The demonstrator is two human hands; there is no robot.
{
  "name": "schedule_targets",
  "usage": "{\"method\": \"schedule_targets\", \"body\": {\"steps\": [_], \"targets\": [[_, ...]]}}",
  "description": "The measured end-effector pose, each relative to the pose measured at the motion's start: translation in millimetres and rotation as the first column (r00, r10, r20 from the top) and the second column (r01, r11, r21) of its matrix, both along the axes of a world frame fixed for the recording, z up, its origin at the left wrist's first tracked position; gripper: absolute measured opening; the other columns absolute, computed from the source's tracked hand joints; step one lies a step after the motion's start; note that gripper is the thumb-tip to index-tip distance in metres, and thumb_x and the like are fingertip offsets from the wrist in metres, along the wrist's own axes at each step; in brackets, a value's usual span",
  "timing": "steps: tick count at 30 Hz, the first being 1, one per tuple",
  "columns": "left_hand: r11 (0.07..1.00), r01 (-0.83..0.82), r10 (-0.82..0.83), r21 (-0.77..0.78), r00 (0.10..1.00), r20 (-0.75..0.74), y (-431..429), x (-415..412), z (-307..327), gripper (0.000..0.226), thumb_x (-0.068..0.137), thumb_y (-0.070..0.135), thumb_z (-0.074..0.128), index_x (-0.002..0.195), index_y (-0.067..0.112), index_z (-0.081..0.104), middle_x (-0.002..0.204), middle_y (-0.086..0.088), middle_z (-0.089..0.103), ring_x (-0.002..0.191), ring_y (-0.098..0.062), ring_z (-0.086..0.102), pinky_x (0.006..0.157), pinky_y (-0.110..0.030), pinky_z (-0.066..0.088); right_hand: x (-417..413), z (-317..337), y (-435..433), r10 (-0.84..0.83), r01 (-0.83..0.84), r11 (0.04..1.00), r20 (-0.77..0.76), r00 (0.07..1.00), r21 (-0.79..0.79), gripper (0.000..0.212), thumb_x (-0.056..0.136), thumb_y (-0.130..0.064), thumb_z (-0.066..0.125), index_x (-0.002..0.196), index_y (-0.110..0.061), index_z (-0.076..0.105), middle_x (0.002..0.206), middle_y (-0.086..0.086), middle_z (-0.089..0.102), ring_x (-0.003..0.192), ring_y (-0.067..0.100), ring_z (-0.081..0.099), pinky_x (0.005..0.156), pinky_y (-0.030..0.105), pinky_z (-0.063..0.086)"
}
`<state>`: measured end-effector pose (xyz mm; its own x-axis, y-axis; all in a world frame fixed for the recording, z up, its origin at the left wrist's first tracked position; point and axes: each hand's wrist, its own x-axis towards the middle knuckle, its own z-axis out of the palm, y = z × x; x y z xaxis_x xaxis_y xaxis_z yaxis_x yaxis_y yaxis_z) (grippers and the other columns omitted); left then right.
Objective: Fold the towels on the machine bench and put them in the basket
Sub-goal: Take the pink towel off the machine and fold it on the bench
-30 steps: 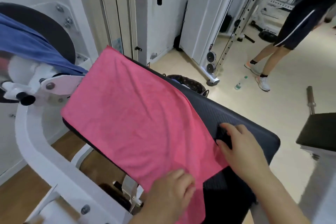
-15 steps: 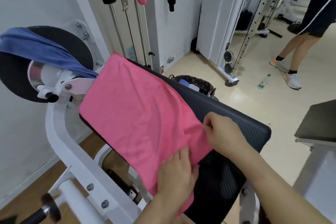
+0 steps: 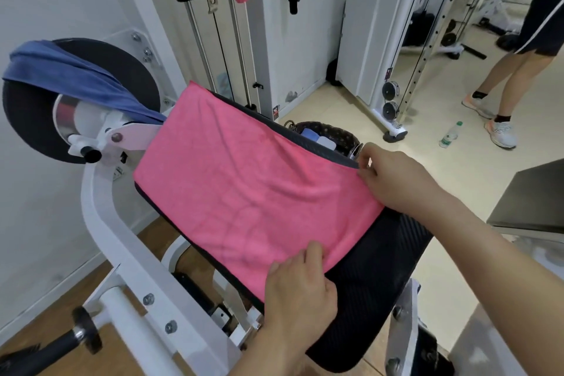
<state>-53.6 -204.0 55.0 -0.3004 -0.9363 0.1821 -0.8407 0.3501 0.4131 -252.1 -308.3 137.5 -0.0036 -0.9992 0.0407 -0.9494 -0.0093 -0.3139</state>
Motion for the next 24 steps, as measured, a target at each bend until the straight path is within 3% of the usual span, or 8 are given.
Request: {"method": "schedule_targets", "body": {"steps": [3, 6, 9, 12, 15, 17, 22, 24], "targets": [[0.998, 0.044, -0.041, 0.053, 0.998, -0.051, 7.7, 5.5, -6.1, 0.033, 0.065, 0.018, 0.053, 0.095, 0.027, 0.043, 0.071, 0.013, 0.054, 0.06, -0.009, 0.051, 0.053, -0.02, 0.034, -4.5, -5.8, 4.2, 0.047, -0.056, 0.996, -0.134, 0.99, -0.066, 0.011, 0.097, -0.026, 0.04, 0.107, -0.024, 0.045, 0.08, 0.008, 0.061, 0.073, 0.033, 0.056, 0.06, 0.037, 0.044], [0.994, 0.103, -0.107, -0.046, 0.99, -0.094, 12.4, 5.4, -6.9, 0.026, 0.069, 0.018, 0.049, 0.092, 0.026, 0.044, 0.082, 0.011, 0.049, 0.072, -0.009, 0.045, 0.057, -0.02, 0.038, -6.2, -6.5, 5.6, 0.05, -0.078, 0.989, -0.21, 0.976, -0.125, 0.016, 0.1, -0.029, 0.036, 0.115, -0.026, 0.041, 0.08, 0.01, 0.062, 0.073, 0.035, 0.058, 0.059, 0.037, 0.041], [0.99, 0.111, -0.122, -0.092, 0.985, -0.123, 18.2, -1.5, -7.5, 0.011, 0.079, 0.029, 0.054, 0.088, 0.023, 0.049, 0.082, 0.008, 0.045, 0.071, -0.01, 0.045, 0.05, -0.021, 0.041, -9.2, -7.5, 6.0, 0.056, -0.079, 0.99, -0.185, 0.981, -0.12, 0.015, 0.099, -0.027, 0.036, 0.113, -0.024, 0.041, 0.079, 0.01, 0.06, 0.073, 0.035, 0.056, 0.06, 0.038, 0.043], [0.995, 0.098, -0.099, -0.019, 0.995, -0.027, 18.6, -5.7, -24.1, 0.025, 0.084, 0.047, 0.051, 0.094, 0.025, 0.047, 0.087, 0.01, 0.047, 0.075, -0.01, 0.05, 0.05, -0.024, 0.046, -16.4, -8.1, 6.0, 0.073, -0.078, 0.996, -0.104, 0.992, -0.041, 0.014, 0.098, -0.032, 0.042, 0.11, -0.024, 0.042, 0.082, 0.007, 0.06, 0.074, 0.032, 0.055, 0.061, 0.038, 0.043], [0.997, 0.071, -0.071, 0.011, 0.997, -0.012, 14.8, -1.1, -34.4, 0.02, 0.087, 0.045, 0.046, 0.095, 0.026, 0.048, 0.087, 0.011, 0.052, 0.072, -0.008, 0.053, 0.053, -0.021, 0.047, -23.8, -6.8, 8.2, 0.08, -0.08, 0.997, -0.024, 0.996, 0.0, 0.019, 0.095, -0.041, 0.049, 0.103, -0.024, 0.045, 0.082, 0.002, 0.06, 0.075, 0.027, 0.054, 0.063, 0.037, 0.045], [0.997, 0.071, -0.071, -0.003, 0.997, -0.005, 12.5, 1.6, -34.6, 0.014, 0.087, 0.038, 0.045, 0.09, 0.026, 0.052, 0.08, 0.013, 0.054, 0.065, -0.007, 0.053, 0.052, -0.018, 0.041, -25.0, -5.3, 10.2, 0.085, -0.085, 0.996, -0.059, 0.995, -0.005, 0.02, 0.095, -0.041, 0.05, 0.101, -0.022, 0.046, 0.082, 0.001, 0.059, 0.075, 0.027, 0.055, 0.063, 0.037, 0.044], [0.995, 0.102, -0.102, -0.008, 0.995, 0.002, 14.7, 4.8, -24.9, 0.008, 0.076, 0.032, 0.052, 0.078, 0.032, 0.06, 0.066, 0.021, 0.056, 0.057, 0.0, 0.053, 0.052, -0.012, 0.035, -22.2, -10.7, 14.8, 0.111, -0.125, 0.991, -0.233, 0.966, -0.049, 0.005, 0.097, -0.026, 0.043, 0.094, -0.023, 0.041, 0.085, -0.002, 0.058, 0.073, 0.026, 0.055, 0.063, 0.038, 0.047], [0.987, 0.161, -0.162, 0.025, 0.986, 0.025, 20.7, 7.4, -28.7, 0.024, 0.066, 0.024, 0.07, 0.086, 0.032, 0.062, 0.074, 0.021, 0.06, 0.063, 0.0, 0.057, 0.054, -0.013, 0.042, -23.9, -16.3, 17.2, 0.119, -0.161, 0.978, -0.279, 0.953, -0.133, 0.015, 0.089, -0.01, 0.045, 0.099, -0.022, 0.047, 0.093, 0.001, 0.055, 0.074, 0.028, 0.054, 0.06, 0.037, 0.046]]}}
